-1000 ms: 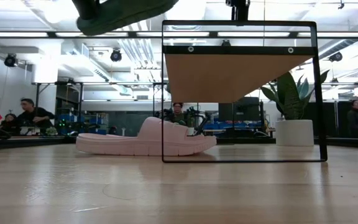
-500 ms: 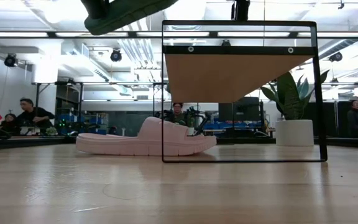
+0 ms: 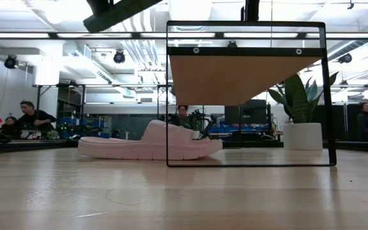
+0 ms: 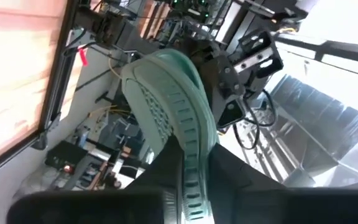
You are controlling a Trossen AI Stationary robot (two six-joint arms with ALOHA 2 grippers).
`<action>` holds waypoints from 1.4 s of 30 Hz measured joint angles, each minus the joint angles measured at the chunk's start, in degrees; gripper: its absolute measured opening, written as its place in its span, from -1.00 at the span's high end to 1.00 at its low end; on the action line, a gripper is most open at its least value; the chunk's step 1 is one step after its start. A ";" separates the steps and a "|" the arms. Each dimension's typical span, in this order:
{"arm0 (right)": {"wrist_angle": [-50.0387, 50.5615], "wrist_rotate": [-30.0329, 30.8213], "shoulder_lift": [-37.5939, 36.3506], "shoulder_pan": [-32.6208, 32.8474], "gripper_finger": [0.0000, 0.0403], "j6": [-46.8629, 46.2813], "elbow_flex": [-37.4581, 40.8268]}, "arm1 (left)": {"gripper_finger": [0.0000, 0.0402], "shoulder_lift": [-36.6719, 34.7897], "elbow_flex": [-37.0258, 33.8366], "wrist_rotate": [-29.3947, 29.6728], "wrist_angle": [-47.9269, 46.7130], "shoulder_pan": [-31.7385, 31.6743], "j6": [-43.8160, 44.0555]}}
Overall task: Pick and place slides into the shelf
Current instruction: Put the green slide on the shelf
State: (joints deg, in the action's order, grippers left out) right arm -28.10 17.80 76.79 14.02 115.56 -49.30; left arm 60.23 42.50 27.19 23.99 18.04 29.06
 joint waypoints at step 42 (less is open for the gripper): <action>38.00 -10.84 -30.11 -15.76 0.85 -57.04 7.07 | -0.31 -8.24 -1.79 -0.42 0.92 -0.04 -78.02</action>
State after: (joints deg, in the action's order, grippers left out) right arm 9.90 6.96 46.69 -1.74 58.52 -42.23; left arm 51.99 40.71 26.77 24.91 18.00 -48.96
